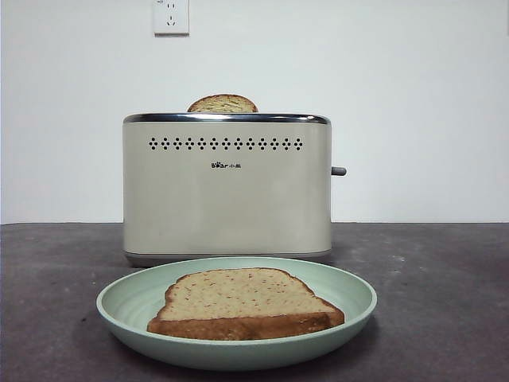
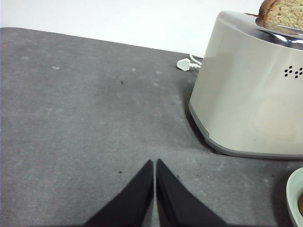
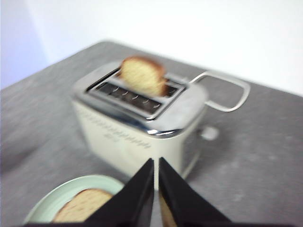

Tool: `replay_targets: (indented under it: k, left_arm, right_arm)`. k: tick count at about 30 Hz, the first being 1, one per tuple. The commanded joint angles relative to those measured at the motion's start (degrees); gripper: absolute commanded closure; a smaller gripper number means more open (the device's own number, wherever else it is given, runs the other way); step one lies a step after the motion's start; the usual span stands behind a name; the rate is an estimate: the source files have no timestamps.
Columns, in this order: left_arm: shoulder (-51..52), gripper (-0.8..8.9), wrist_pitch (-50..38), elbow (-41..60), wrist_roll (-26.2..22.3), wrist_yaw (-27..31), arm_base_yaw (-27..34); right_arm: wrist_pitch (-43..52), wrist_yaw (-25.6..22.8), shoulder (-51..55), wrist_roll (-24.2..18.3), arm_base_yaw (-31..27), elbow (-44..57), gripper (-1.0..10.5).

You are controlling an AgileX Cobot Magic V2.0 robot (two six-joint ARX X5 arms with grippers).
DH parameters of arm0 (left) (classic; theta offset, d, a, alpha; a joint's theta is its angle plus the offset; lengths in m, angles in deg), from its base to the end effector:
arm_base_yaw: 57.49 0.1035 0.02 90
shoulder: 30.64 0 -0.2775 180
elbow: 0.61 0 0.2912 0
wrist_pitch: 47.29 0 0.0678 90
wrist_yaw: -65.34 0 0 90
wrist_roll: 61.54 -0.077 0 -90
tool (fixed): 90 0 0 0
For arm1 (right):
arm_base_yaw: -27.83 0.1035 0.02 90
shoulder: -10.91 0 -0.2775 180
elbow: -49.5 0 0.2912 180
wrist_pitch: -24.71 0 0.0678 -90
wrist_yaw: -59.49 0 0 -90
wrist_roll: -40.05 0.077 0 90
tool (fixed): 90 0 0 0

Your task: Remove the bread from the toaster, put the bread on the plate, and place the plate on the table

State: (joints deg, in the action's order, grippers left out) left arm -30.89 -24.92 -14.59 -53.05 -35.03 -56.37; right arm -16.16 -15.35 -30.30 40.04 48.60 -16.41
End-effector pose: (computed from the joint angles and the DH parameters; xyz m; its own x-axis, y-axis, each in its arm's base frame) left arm 0.1675 -0.0106 0.1523 0.9758 -0.1610 -0.1478 0.1348 0.9757 -0.1727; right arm 0.1914 0.0941 0.3684 0.7740 0.5733 -0.2688 -0.5772 0.8134 0.0727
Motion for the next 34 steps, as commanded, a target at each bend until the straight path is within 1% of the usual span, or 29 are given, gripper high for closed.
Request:
replay_targets:
  k: [1,5,7,10,13,17,21,29,34]
  left_arm:
    - [0.1,8.06,0.6,1.2,0.2,0.0,0.2]
    - [0.1,8.06,0.6,1.2,0.2,0.0,0.2]
    - [0.1,8.06,0.6,1.2,0.2,0.0,0.2]
    - [0.1,8.06,0.6,1.2,0.2,0.0,0.2]
    - [0.1,8.06,0.6,1.2,0.2,0.0,0.2]
    - [0.1,8.06,0.6,1.2,0.2,0.0,0.2]
    - [0.1,8.06,0.6,1.2,0.2,0.0,0.2]
    - [0.1,8.06,0.6,1.2,0.2,0.0,0.2]
    - [0.1,8.06,0.6,1.2,0.2,0.0,0.2]
  right_arm:
    - [3.8,0.9,3.3,-0.9,-6.5,4.5,9.4]
    - [11.8,0.9,10.9,-1.0,-15.0,14.2,9.4]
    - [15.7,0.7,14.3,-0.9,-17.6,18.8,9.4]
    - [20.8,-2.9,20.2,-1.0,-19.9,26.4,9.4]
    - [24.4,-6.5,25.5,-0.8,-20.5,33.0,9.4]
    - [27.8,-6.8,31.7,-0.4,-20.6,40.8,9.4]
    - [29.2,-6.9,35.5,0.3,-20.7,46.5,9.4]
    - [28.8,-6.8,39.8,4.9,-20.6,53.5,9.4]
    - [23.4,-6.9,41.0,5.0,-20.6,53.4,9.4]
